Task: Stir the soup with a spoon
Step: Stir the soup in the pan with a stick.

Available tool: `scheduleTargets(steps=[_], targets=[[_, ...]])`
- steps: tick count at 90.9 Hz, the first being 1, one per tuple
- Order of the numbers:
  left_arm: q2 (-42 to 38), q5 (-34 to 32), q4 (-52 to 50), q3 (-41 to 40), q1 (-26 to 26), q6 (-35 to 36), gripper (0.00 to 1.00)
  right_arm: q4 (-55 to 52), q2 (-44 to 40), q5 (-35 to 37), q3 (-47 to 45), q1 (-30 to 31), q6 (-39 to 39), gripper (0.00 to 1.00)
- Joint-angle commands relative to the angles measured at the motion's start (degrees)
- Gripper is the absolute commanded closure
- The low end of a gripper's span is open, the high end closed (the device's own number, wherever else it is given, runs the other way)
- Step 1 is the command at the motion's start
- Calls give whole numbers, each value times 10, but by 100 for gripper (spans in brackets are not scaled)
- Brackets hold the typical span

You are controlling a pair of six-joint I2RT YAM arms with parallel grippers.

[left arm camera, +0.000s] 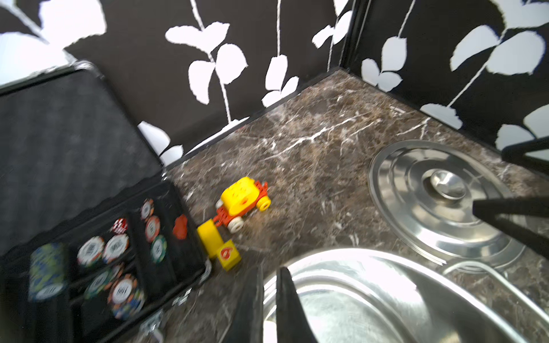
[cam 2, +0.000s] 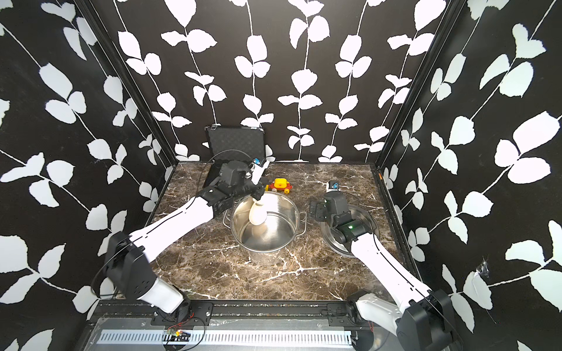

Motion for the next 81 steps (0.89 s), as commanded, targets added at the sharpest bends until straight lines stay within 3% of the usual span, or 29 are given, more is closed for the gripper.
scheduleTargets(steps=[1, 22, 40, 58, 81], targets=[[28, 55, -10, 62, -1, 21, 100, 4, -14, 33, 2, -1, -15, 1], [82, 155, -24, 131, -23, 42, 100, 12, -27, 71, -1, -2, -26, 1], [90, 228, -27, 142, -72, 55, 100, 25, -28, 91, -1, -2, -33, 1], [51, 334, -39, 100, -96, 53, 100, 39, -28, 102, -2, -4, -48, 1], [-18, 413, -59, 30, -99, 53, 100, 62, -14, 99, -7, -6, -50, 1]])
